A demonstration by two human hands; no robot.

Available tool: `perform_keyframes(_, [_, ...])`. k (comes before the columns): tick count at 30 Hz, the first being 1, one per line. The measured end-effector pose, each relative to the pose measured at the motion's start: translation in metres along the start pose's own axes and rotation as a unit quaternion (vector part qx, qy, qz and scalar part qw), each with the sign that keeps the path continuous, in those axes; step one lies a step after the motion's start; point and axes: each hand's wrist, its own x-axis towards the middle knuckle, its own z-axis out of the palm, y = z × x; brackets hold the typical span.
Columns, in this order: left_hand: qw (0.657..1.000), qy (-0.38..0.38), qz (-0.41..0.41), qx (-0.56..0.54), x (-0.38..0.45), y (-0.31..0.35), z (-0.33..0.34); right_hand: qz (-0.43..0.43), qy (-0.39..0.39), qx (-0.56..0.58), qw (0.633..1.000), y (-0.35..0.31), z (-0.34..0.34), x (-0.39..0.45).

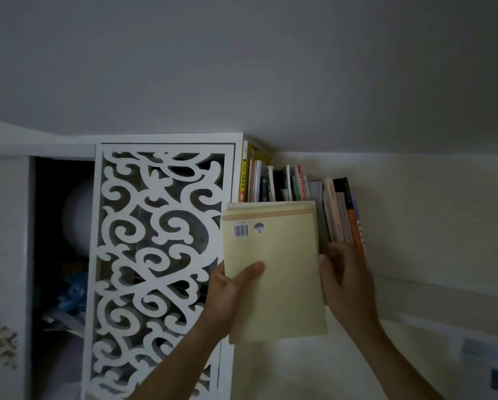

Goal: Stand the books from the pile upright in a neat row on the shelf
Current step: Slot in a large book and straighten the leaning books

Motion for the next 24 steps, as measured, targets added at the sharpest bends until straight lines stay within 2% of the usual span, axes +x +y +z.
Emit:
perform_keyframes(3, [0.998,0.04,0.036,0.017,-0.005,0.004,-0.016,-0.067,0.112,-0.151,0.98,0.005,0.012,0.01])
perform_keyframes(8, [0.986,0.138,0.085,0.041,-0.009,0.017,-0.032,-0.075,0.102,-0.28,0.952,-0.001,0.041,0.023])
perform_keyframes(13, [0.963,0.213,0.145,0.077,-0.01,0.031,-0.035,-0.027,0.093,-0.329,0.939,-0.003,0.071,0.024])
perform_keyframes(19, [0.955,0.231,0.163,0.087,-0.01,0.041,-0.03,-0.039,0.16,-0.349,0.922,0.007,0.069,0.033])
perform_keyframes(21, [0.955,0.227,0.159,0.102,-0.009,0.041,-0.024,-0.081,0.165,-0.364,0.913,0.011,0.07,0.033])
perform_keyframes(24, [0.954,0.216,0.163,0.13,-0.008,0.041,-0.009,-0.233,0.134,-0.423,0.865,0.026,0.076,0.037])
